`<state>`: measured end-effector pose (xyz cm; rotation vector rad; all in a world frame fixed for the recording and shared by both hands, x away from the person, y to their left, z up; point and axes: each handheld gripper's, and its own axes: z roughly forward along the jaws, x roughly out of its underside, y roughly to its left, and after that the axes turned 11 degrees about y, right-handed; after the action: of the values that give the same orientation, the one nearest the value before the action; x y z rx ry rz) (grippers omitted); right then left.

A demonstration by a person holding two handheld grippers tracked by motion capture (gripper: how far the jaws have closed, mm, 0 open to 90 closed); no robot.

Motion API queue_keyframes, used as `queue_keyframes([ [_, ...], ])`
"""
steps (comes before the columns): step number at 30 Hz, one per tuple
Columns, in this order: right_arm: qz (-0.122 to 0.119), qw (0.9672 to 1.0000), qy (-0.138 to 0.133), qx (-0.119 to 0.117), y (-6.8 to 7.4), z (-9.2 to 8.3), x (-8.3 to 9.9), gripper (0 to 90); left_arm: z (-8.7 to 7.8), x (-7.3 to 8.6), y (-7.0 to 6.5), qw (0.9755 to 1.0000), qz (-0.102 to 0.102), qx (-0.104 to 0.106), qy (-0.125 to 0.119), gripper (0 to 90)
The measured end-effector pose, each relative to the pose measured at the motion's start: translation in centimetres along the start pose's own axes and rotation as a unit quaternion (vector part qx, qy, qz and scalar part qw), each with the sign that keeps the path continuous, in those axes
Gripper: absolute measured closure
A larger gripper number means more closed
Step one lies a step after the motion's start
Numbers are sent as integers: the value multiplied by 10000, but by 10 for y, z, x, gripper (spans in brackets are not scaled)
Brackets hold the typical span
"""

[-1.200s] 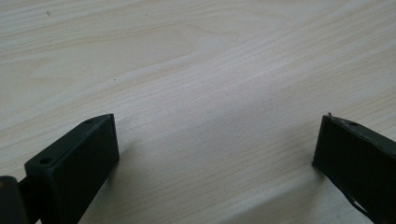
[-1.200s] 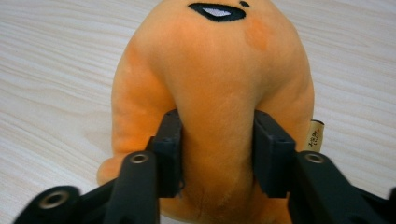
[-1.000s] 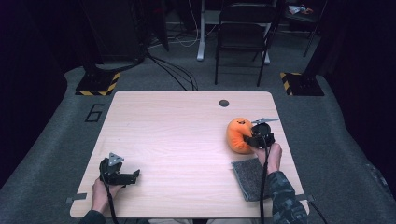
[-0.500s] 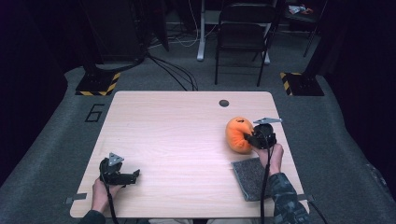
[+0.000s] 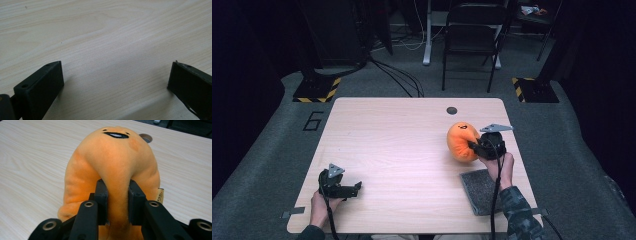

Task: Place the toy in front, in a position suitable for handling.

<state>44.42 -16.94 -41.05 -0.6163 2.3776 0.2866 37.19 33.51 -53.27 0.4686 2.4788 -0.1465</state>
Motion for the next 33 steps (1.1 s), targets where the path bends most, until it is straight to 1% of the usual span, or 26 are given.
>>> queue_keyframes([
  [4, -153, 9998, -23, -86, 10, -3, -2, 737, 0, 0, 0, 10000, -1, -1, 1, 0],
  [5, -153, 9998, -23, -86, 10, -3, -2, 737, 0, 0, 0, 10000, 1, 1, 2, 0],
  [6, -195, 9997, -44, -128, 16, -4, -3, 737, 0, 0, 0, 10000, 10, 13, 30, 0],
  [8, -285, 9994, -72, -165, 20, -5, -4, 736, 0, 0, 0, 10000, 9, 12, 30, 0],
  [9, -286, 9994, -65, -201, 23, -6, -4, 736, 0, 0, 0, 10000, 9, 12, 30, 0],
  [14, -461, 9984, -69, -320, 37, -7, -6, 734, -1, 0, 0, 10000, 14, 17, 51, 0],
  [15, -528, 9980, -82, -331, 39, -7, -6, 734, 0, 0, 0, 10000, 8, 13, 21, 0],
  [18, -607, 9972, -92, -427, 48, -7, -7, 734, 0, 0, 0, 10000, 9, 14, 21, 0],
  [20, -707, 9964, -98, -462, 53, -7, -8, 734, 0, 0, 0, 10000, 9, 13, 21, 0],
  [24, -778, 9955, -90, -531, 62, -7, -8, 734, 0, 0, 0, 10000, 9, 14, 20, 0],
  [25, -837, 9950, -86, -539, 63, -7, -9, 734, 0, 0, 0, 10000, 8, 13, 19, 0],
  [33, -893, 9938, -10, -656, 72, -4, -6, 731, 0, 0, 0, 10000, 11, 13, 19, 0],
])
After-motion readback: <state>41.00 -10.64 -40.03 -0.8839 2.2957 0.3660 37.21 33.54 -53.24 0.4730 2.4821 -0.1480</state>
